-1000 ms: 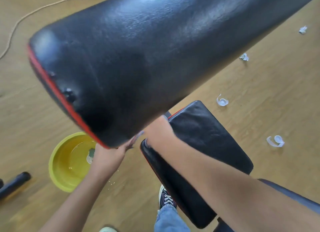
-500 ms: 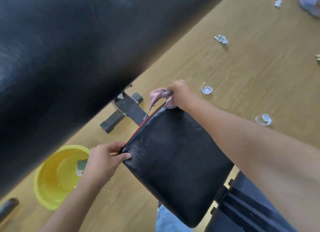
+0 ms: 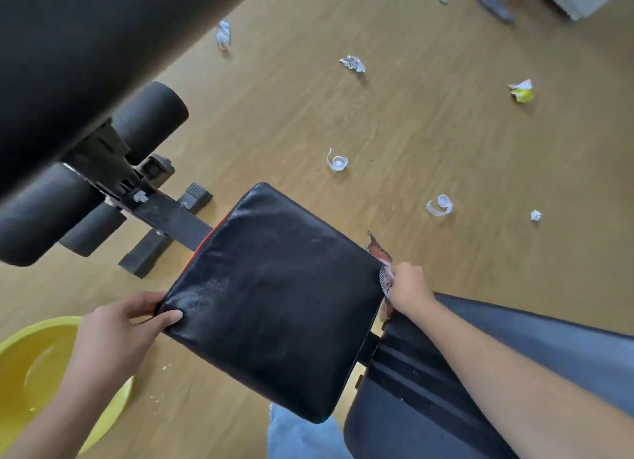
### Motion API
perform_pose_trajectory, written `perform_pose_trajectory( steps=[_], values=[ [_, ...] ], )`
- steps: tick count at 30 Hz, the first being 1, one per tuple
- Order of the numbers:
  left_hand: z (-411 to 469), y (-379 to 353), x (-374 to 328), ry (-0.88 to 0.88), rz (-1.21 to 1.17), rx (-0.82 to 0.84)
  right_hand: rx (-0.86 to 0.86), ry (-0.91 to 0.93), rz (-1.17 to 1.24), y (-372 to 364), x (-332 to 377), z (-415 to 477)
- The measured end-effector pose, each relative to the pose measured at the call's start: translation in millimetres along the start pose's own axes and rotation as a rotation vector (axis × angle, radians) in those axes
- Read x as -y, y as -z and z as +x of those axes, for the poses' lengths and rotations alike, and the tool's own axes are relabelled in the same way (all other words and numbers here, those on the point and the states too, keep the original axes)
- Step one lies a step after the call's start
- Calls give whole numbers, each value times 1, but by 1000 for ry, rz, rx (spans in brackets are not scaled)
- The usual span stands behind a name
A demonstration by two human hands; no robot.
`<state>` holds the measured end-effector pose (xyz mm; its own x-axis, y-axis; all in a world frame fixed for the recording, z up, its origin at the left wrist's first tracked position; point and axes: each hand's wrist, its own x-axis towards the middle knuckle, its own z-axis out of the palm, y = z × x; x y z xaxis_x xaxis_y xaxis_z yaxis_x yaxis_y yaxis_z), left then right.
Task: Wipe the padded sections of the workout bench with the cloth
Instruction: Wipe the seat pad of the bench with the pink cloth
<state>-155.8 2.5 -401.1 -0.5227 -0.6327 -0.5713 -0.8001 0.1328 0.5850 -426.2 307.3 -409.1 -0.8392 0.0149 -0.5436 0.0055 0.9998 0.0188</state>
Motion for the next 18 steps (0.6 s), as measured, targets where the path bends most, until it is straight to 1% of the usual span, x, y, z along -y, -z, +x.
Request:
perform_pose_trajectory(
  steps=[2, 4, 8, 10, 13, 14, 15, 17, 18],
  values=[
    [-2, 0, -2, -6, 11, 5, -134, -70, 142, -18, 0, -20],
    [-1, 1, -2, -11, 20, 4, -199, -97, 207, -35, 5, -41],
    [-5, -1, -5, -39, 18, 5, -129, -118, 172, -62, 3, -98],
    [-5, -4, -4, -35, 15, -25, -89, -174, 201, -69, 2, -122],
    [-2, -5, -1, -20, 4, -32, 49, -253, 230, -92, 3, -165],
    [-2, -6, -1, -21, -3, -30, 82, -309, 241, -100, 3, -176],
    [-5, -7, 0, -27, -14, -29, 75, -347, 302, -104, 4, -185],
    [-7, -9, 3, -47, -27, -45, 9, -469, 469, -113, 6, -191],
    [-7, -9, 4, -54, -34, -53, 14, -586, 586, -112, 8, -193]
  ],
)
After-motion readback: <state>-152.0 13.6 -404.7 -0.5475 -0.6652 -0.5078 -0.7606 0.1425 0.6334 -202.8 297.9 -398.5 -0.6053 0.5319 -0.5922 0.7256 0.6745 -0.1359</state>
